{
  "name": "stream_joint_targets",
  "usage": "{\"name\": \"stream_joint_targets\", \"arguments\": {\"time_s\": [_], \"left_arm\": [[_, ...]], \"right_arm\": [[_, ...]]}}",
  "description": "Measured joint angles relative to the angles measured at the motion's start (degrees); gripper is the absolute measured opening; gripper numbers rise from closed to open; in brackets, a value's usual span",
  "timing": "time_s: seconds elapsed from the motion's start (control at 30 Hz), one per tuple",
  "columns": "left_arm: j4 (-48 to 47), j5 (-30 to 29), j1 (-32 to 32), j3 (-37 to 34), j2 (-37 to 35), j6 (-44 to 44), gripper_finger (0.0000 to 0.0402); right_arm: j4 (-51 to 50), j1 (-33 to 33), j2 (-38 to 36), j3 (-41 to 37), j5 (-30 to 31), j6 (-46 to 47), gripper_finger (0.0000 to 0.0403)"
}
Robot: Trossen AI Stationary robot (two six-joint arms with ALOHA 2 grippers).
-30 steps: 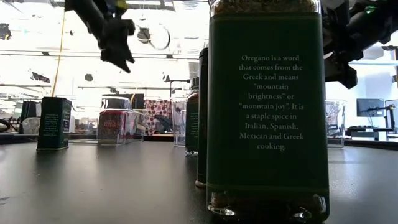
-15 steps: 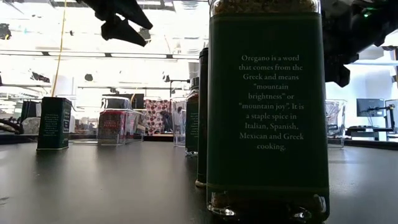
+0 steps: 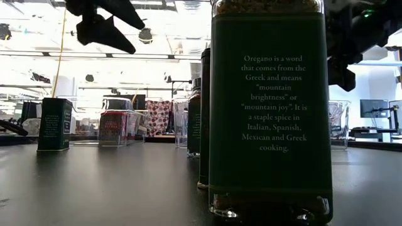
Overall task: Sort spices by type
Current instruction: Put the green seasoning bottle into the right transparent bin
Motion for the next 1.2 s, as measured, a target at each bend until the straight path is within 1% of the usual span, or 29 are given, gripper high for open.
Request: {"name": "stream_joint_targets", "arguments": {"time_s": [0.2,0.37,0.47,0.57,0.67,0.73,0.8,0.87,0.9,1.0,1.03,1.1,1.2], "left_arm": [[0.05,-1.13,-2.81,0.0,3.21,-6.36,0.0304],[-0.01,-4.18,-4.09,-0.02,3.33,-6.68,0.0304],[-0.85,-5.08,-4.29,-0.02,3.01,-3.34,0.0304],[-1.82,-4.98,-4.29,-0.02,2.85,3.37,0.0304],[-4.6,-2.95,-4.29,-0.02,2.91,10.64,0.0304],[-5.67,-0.2,-4.29,-0.02,2.89,10.92,0.0304],[-6.86,1.57,-4.29,-0.02,2.91,10.68,0.0304],[-7.37,2.19,-4.36,-0.13,3.05,12.28,0.0304],[-6.3,2.34,-4.55,-0.72,3.11,13.27,0.0304],[-1.53,2.82,-5.63,-4.18,3.16,14.43,0.0304],[1.11,2.9,-6.15,-5.63,3.17,14.45,0.0304],[6.16,2.89,-7.22,-8.97,3.13,14.46,0.0304],[12.97,3.08,-8.43,-13.48,2.17,14.53,0.0304]], "right_arm": [[0.13,0.17,-0.05,0.0,-0.91,0.06,0.0282],[0.08,0.17,-0.05,0.0,-1.28,0.08,0.0321],[-0.13,-0.31,-0.01,0.0,-1.31,0.08,0.0335],[-0.01,-0.26,-0.01,0.0,-1.31,0.19,0.0338],[0.73,-0.71,0.01,0.0,-1.38,0.19,0.0337],[2.06,-1.46,0.02,0.0,-1.37,0.16,0.0336],[5.66,-2.21,0.04,0.0,-1.33,-0.89,0.0336],[11.59,-3.08,0.04,0.0,-1.4,-5.36,0.0336],[15.38,-3.48,0.05,0.0,-1.51,-9.15,0.0336],[28.3,-4.48,0.3,0.12,-2.34,-23.41,0.0336],[30.82,-4.74,0.66,0.85,-2.89,-27.81,0.0335],[30.8,-5.27,1.87,4.29,-4.27,-34.62,0.0333],[21.64,-7.1,5.84,13.6,-10.18,-40.73,0.0331]]}}
